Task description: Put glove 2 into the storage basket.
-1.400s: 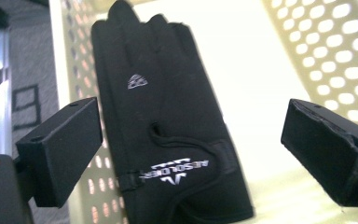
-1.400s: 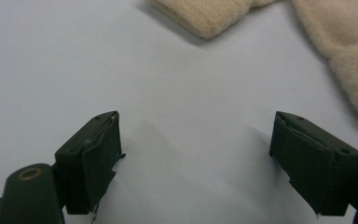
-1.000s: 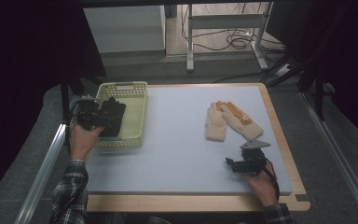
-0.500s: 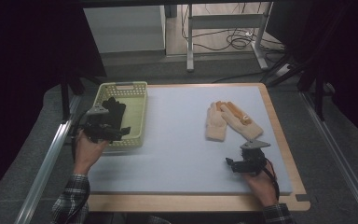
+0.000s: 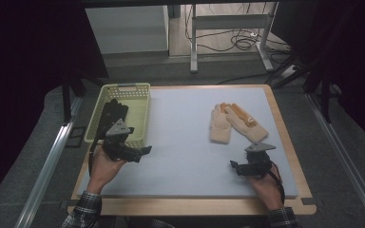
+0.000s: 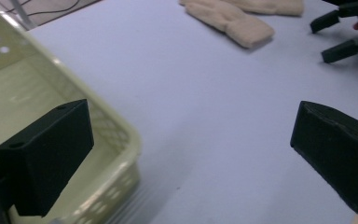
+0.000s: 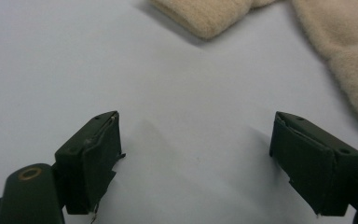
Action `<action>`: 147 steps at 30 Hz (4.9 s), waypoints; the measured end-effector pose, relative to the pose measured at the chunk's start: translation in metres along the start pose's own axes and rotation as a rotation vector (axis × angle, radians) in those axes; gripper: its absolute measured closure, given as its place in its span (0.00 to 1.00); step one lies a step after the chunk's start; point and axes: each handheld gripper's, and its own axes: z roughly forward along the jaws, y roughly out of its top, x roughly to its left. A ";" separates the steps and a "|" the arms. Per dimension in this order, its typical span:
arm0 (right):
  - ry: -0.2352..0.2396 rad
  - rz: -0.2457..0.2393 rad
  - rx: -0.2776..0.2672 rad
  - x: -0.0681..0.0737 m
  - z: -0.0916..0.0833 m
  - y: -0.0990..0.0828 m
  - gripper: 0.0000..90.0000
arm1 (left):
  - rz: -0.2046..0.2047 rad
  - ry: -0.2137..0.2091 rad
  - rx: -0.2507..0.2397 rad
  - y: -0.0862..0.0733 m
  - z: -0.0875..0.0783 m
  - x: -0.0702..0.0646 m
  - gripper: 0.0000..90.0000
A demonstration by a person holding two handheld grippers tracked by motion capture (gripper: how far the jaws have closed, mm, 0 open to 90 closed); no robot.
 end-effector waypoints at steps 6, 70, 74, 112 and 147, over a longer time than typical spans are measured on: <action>0.000 0.000 0.000 0.000 0.000 0.000 0.18 | 0.021 -0.049 0.005 -0.010 0.019 -0.022 0.00; 0.032 0.023 -0.007 -0.031 0.032 0.100 0.42 | 0.013 0.011 0.206 -0.068 0.075 -0.038 0.01; 0.033 0.023 0.000 -0.033 0.047 0.109 0.46 | 0.017 0.011 0.209 -0.067 0.075 -0.038 0.01; 0.014 0.015 0.012 -0.020 0.075 0.125 0.93 | 0.016 0.012 0.208 -0.068 0.075 -0.038 0.01; 0.151 -0.108 -0.023 0.063 0.021 0.088 0.62 | 0.015 0.013 0.204 -0.068 0.075 -0.038 0.01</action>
